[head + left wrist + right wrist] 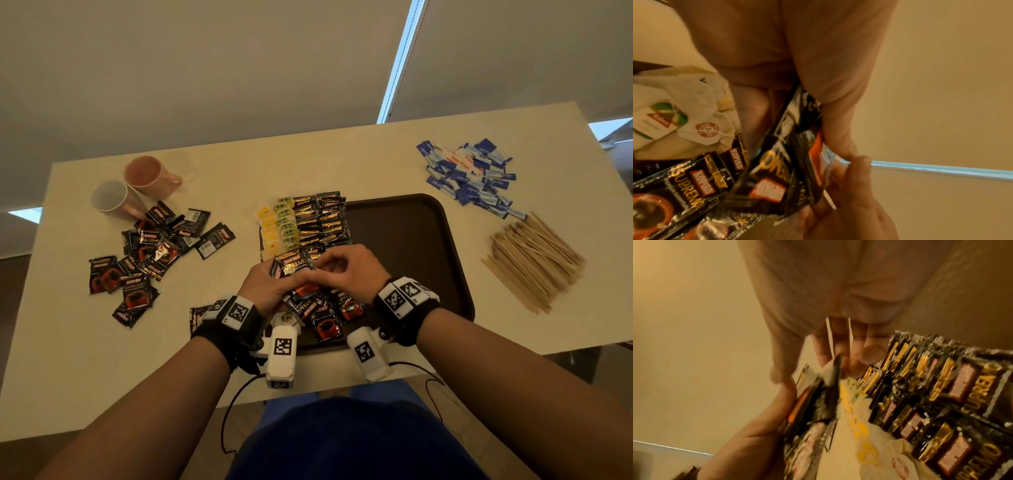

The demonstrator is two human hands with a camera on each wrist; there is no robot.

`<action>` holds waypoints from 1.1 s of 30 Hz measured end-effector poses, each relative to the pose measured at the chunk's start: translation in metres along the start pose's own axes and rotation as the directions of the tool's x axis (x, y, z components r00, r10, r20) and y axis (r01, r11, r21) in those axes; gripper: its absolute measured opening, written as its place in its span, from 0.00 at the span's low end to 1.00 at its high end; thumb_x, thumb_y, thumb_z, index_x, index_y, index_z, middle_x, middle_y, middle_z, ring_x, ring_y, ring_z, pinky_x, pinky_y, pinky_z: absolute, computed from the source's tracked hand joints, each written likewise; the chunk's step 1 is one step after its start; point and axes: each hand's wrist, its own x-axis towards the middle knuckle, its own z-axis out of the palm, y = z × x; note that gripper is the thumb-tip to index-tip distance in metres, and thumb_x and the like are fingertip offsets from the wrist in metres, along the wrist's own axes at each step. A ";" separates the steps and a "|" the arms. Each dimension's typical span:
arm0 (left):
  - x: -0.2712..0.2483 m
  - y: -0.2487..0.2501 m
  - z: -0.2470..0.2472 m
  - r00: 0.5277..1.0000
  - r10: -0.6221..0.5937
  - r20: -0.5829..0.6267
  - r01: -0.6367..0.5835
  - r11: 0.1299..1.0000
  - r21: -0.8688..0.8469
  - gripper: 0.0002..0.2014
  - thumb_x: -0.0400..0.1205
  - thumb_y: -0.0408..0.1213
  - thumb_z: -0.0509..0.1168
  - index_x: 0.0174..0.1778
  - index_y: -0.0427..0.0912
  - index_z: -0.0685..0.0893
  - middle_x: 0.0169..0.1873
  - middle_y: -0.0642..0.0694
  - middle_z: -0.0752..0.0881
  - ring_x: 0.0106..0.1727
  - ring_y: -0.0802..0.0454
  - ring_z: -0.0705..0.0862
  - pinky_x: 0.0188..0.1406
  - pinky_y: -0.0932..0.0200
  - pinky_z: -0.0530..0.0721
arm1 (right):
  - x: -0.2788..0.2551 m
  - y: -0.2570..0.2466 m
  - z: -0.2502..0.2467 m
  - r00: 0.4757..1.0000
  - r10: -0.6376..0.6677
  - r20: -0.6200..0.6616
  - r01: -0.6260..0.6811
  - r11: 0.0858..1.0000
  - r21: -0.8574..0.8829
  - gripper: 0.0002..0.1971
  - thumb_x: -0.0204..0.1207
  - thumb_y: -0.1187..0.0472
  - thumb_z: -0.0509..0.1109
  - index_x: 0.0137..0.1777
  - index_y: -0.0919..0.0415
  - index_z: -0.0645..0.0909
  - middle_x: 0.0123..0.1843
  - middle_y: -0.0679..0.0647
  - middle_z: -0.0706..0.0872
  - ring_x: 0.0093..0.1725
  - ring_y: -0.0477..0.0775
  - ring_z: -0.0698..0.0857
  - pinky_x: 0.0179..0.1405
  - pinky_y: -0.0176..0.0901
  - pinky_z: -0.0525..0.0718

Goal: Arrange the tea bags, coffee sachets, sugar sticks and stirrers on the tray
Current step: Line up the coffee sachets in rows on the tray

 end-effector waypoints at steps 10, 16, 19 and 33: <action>0.002 -0.005 -0.004 0.993 -0.108 0.053 0.112 0.992 -0.064 0.15 0.81 0.22 0.68 0.62 0.39 0.81 0.56 0.36 0.89 0.54 0.41 0.91 0.49 0.41 0.91 | -0.001 0.005 0.003 0.980 0.191 -0.057 -0.169 0.947 0.275 0.11 0.76 0.64 0.77 0.55 0.57 0.81 0.47 0.56 0.91 0.45 0.58 0.92 0.42 0.57 0.92; 0.006 -0.005 -0.011 0.991 -0.128 -0.047 0.125 0.991 -0.053 0.13 0.82 0.22 0.68 0.60 0.38 0.81 0.55 0.35 0.89 0.54 0.37 0.90 0.47 0.42 0.91 | -0.018 0.032 -0.020 0.955 0.274 -0.111 -0.236 0.933 0.272 0.05 0.75 0.66 0.76 0.47 0.57 0.86 0.46 0.49 0.91 0.46 0.42 0.89 0.48 0.38 0.83; 0.007 -0.004 -0.014 0.989 -0.133 -0.061 0.129 0.990 -0.059 0.12 0.82 0.22 0.68 0.57 0.39 0.82 0.54 0.35 0.89 0.54 0.37 0.90 0.47 0.42 0.91 | -0.028 0.053 -0.026 0.938 0.344 -0.048 -0.333 0.930 0.156 0.03 0.75 0.63 0.77 0.46 0.55 0.87 0.46 0.51 0.90 0.47 0.49 0.88 0.48 0.43 0.83; 0.013 -0.004 -0.018 0.985 -0.159 -0.061 0.154 0.984 -0.087 0.11 0.82 0.22 0.68 0.56 0.40 0.82 0.54 0.35 0.89 0.52 0.39 0.90 0.38 0.49 0.93 | -0.023 0.082 -0.003 0.863 0.506 -0.007 -0.455 0.769 -0.449 0.12 0.72 0.49 0.80 0.39 0.58 0.87 0.38 0.51 0.88 0.41 0.48 0.86 0.40 0.39 0.84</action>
